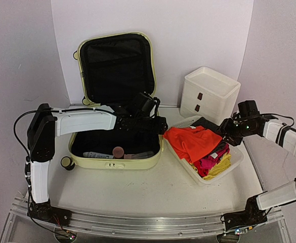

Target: Open, take out, and arrange the luggage

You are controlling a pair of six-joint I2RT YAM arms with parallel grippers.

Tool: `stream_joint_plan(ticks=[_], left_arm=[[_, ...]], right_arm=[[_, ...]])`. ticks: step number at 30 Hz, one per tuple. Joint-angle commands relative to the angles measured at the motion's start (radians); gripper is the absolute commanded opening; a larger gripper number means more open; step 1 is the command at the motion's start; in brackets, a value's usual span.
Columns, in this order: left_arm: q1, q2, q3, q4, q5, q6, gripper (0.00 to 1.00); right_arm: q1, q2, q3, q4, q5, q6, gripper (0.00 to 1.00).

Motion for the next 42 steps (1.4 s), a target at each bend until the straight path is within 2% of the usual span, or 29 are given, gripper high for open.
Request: stream_joint_plan(ticks=[1,7,17,18,19,21,22,28,35,42], left_arm=[[0.005,-0.055,0.031,0.01,0.01,0.011,0.7],[0.006,-0.058,0.029,0.009,0.002,0.013,0.7],[0.006,-0.052,0.037,0.008,0.009,0.009,0.7],[0.006,-0.05,0.04,0.008,0.008,0.01,0.7],[0.006,-0.048,0.042,0.007,0.009,0.01,0.7],[0.006,-0.047,0.044,0.007,0.012,0.011,0.7],[0.006,-0.046,0.045,0.007,0.014,0.01,0.7],[0.006,-0.054,0.044,0.006,0.016,0.014,0.7],[0.006,-0.067,0.043,0.006,0.014,0.017,0.7],[0.006,-0.076,0.033,0.006,0.012,0.022,0.7]], right_arm=[[0.002,0.025,0.015,0.058,-0.011,-0.004,0.56],[0.001,0.074,-0.023,0.132,-0.053,0.022,0.5],[0.002,0.059,-0.066,0.147,-0.056,0.043,0.5],[0.002,0.054,-0.073,0.147,-0.051,0.046,0.47],[0.002,0.049,-0.077,0.147,-0.049,0.047,0.39],[0.001,0.037,-0.078,0.145,-0.045,0.055,0.1],[0.001,0.028,-0.074,0.143,-0.042,0.059,0.0],[0.002,-0.06,-0.002,0.071,0.002,0.039,0.0],[-0.001,-0.117,0.104,-0.101,0.152,-0.022,0.0],[-0.018,-0.1,0.106,-0.13,0.23,-0.053,0.0]])
